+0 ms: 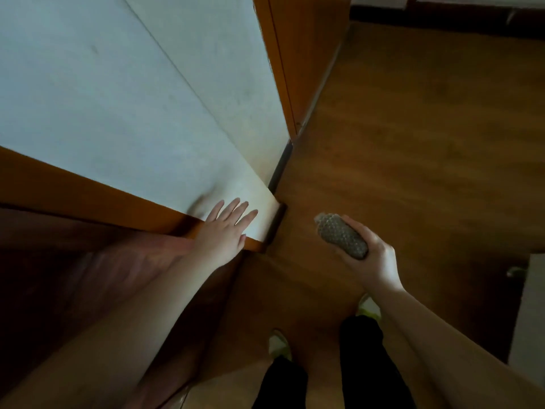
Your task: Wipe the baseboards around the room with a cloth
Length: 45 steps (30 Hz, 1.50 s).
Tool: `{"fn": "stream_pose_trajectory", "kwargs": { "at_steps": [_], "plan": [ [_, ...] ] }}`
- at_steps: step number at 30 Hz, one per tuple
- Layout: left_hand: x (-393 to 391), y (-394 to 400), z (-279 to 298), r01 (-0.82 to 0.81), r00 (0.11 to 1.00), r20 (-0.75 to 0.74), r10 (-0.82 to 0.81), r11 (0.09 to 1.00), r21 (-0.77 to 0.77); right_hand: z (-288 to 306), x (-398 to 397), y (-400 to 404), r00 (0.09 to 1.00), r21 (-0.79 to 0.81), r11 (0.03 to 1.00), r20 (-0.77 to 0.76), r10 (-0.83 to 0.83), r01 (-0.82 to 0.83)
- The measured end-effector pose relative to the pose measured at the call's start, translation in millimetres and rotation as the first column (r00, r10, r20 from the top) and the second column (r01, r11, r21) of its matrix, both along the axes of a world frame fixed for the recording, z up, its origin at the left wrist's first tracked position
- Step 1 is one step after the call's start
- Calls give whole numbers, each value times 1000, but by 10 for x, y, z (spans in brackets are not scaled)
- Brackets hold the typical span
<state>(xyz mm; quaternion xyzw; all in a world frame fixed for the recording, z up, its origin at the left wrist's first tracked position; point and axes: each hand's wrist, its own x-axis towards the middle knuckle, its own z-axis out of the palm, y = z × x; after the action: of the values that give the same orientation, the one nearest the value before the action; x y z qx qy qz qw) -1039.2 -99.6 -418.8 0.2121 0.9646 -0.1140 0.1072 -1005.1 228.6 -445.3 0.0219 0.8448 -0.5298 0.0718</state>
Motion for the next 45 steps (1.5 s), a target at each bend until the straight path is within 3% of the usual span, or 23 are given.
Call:
{"fn": "stream_pose_trajectory", "kwargs": {
  "at_steps": [7,12,18,25,28,33,36,39,43,45],
  "plan": [
    [-167,-255,-1365,20,999,40,-20,1000,-17,-1439,-8,-437,996,34,996,49,-79,77],
    [-137,-321,-2265,-17,998,58,18,1000,-10,-2422,-41,-733,999,67,997,28,-34,32],
    [-270,-271,-3217,8,999,52,-7,1000,-18,-3490,-226,-919,993,99,994,112,25,-37],
    [-99,-79,-4898,-150,958,243,153,988,-31,-4805,-722,-1066,991,123,991,124,45,-60],
    [11,-98,-5606,-115,950,287,125,992,-52,-5358,-940,-1144,995,121,992,88,35,-46],
    [265,-170,-6577,-61,977,211,25,985,164,-6109,-1297,-1329,995,140,986,-5,96,-94],
    [474,-262,-6869,-58,983,184,15,971,233,-6346,-1459,-1479,991,144,984,-67,117,-107],
    [751,-403,-6918,-69,966,257,-5,959,276,-6411,-1390,-1632,970,140,969,-106,218,-203],
    [996,-501,-6908,-145,923,381,48,963,229,-6510,-1092,-1810,809,220,808,-110,577,-546],
    [1015,-522,-6893,-167,900,432,65,964,204,-6590,-999,-1856,746,247,737,-73,662,-629]
  ]
}}
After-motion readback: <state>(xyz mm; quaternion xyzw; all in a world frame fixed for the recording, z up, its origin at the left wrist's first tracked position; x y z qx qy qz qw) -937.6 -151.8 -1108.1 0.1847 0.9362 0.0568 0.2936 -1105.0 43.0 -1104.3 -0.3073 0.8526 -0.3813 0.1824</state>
